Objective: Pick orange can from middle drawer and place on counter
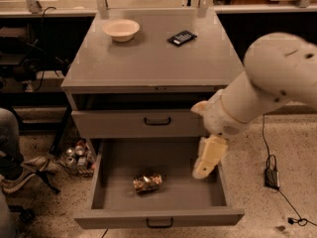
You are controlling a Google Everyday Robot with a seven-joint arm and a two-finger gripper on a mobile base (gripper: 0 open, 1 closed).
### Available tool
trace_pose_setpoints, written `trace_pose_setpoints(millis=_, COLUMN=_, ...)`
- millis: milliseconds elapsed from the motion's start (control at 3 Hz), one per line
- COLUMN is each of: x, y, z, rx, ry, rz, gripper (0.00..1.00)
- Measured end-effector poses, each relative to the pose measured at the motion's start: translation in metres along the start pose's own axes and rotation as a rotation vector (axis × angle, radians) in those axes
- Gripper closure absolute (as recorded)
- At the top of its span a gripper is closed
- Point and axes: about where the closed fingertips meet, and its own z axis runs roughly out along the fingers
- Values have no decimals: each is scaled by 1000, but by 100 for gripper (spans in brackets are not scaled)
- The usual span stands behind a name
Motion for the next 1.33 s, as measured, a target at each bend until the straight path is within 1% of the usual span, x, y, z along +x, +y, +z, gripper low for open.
trace_pose_setpoints(millis=333, x=-29, y=-1, z=94, rx=-74, ry=-101, rz=-15, gripper=0)
trace_pose_setpoints(millis=667, x=-29, y=-1, z=94, rx=-74, ry=-101, rz=-15, gripper=0)
trace_pose_setpoints(millis=1000, x=-16, y=2, z=116, rx=-85, ry=-40, rz=-18, gripper=0)
trace_pose_setpoints(millis=1333, x=16, y=3, z=166, rx=-112, ry=27, rz=2, gripper=0)
